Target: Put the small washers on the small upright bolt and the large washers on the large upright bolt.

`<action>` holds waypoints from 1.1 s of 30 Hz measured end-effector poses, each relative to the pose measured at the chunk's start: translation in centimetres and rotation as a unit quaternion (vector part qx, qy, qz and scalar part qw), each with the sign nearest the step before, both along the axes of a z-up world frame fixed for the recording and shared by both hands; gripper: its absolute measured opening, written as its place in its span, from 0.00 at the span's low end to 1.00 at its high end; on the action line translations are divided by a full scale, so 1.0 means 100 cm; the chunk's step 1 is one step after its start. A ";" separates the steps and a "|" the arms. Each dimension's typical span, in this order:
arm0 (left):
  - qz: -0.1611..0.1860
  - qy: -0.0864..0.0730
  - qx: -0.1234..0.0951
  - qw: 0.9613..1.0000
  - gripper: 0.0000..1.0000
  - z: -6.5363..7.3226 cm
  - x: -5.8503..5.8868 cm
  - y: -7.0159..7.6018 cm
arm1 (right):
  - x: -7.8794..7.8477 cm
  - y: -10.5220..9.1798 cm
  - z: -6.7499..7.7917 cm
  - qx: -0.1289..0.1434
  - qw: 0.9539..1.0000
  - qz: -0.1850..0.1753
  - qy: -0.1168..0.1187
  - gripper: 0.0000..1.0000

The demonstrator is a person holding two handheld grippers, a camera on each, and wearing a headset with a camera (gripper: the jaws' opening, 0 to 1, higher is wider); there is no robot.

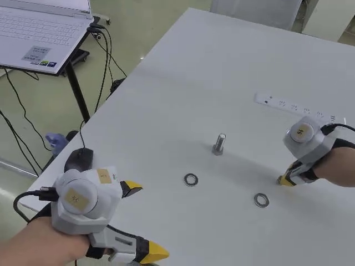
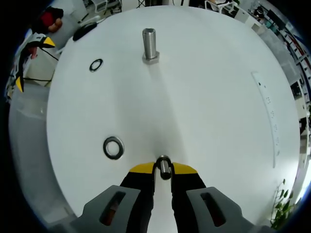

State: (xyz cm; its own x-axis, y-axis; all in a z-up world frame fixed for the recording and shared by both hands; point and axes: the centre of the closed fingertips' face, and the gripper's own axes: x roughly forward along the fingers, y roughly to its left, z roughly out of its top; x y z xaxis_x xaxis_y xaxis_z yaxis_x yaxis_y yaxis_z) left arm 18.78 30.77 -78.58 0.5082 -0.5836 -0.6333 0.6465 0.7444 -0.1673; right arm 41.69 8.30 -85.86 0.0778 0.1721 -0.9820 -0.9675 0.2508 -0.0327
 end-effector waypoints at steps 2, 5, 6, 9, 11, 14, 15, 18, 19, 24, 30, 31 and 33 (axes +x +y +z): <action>-0.002 0.002 0.001 1.000 0.84 -0.001 0.000 0.000 | 0.000 0.000 -0.001 0.000 1.000 0.002 0.001 0.13; 0.000 0.001 -0.001 1.000 0.84 0.000 0.001 0.001 | 0.000 0.000 -0.002 -0.002 1.000 0.005 0.000 0.13; 0.002 -0.001 -0.004 1.000 0.83 0.001 0.003 0.001 | 0.000 0.001 -0.002 -0.002 1.000 0.006 -0.002 0.13; 0.002 -0.001 -0.006 1.000 0.84 0.002 0.004 0.001 | 0.000 0.001 -0.002 -0.002 1.000 0.007 -0.001 0.13; -0.001 0.000 -0.003 1.000 0.83 0.001 0.004 0.001 | 0.000 0.000 -0.002 -0.003 1.000 0.008 -0.002 0.13; -0.001 -0.002 -0.005 1.000 0.83 0.002 0.005 0.000 | 0.000 0.000 -0.002 -0.004 1.000 0.013 -0.005 0.13; -0.001 -0.002 -0.005 1.000 0.83 0.002 0.005 0.000 | 0.001 0.001 -0.002 -0.004 1.000 0.013 -0.005 0.13; 0.000 0.000 -0.007 1.000 0.83 0.003 0.004 -0.002 | 0.000 0.001 -0.001 -0.003 1.000 0.010 -0.004 0.13; -0.002 0.000 -0.007 1.000 0.83 0.002 0.004 -0.002 | 0.000 0.001 -0.001 -0.002 1.000 0.009 -0.004 0.13; -0.003 0.000 -0.006 1.000 0.82 0.002 0.003 -0.002 | 0.000 0.002 -0.001 0.000 1.000 0.010 -0.005 0.16; -0.001 -0.001 -0.006 1.000 0.82 0.004 0.001 -0.001 | 0.000 0.003 0.001 0.000 1.000 0.014 -0.008 0.19; -0.001 -0.001 -0.006 1.000 0.82 0.004 0.001 0.000 | 0.000 0.003 0.001 0.000 1.000 0.015 -0.009 0.20; -0.001 -0.001 -0.005 1.000 0.82 0.004 0.000 0.000 | 0.001 0.004 0.002 0.002 1.000 0.018 -0.011 0.22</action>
State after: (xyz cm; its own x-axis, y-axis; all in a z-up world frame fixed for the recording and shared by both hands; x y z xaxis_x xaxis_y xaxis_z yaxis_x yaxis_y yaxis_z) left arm 18.78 30.78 -78.19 0.5086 -0.5916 -0.6256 0.6488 0.7410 -0.1733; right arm 41.83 8.71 -85.61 0.0933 0.1787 -0.9795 -0.9749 0.2162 -0.0534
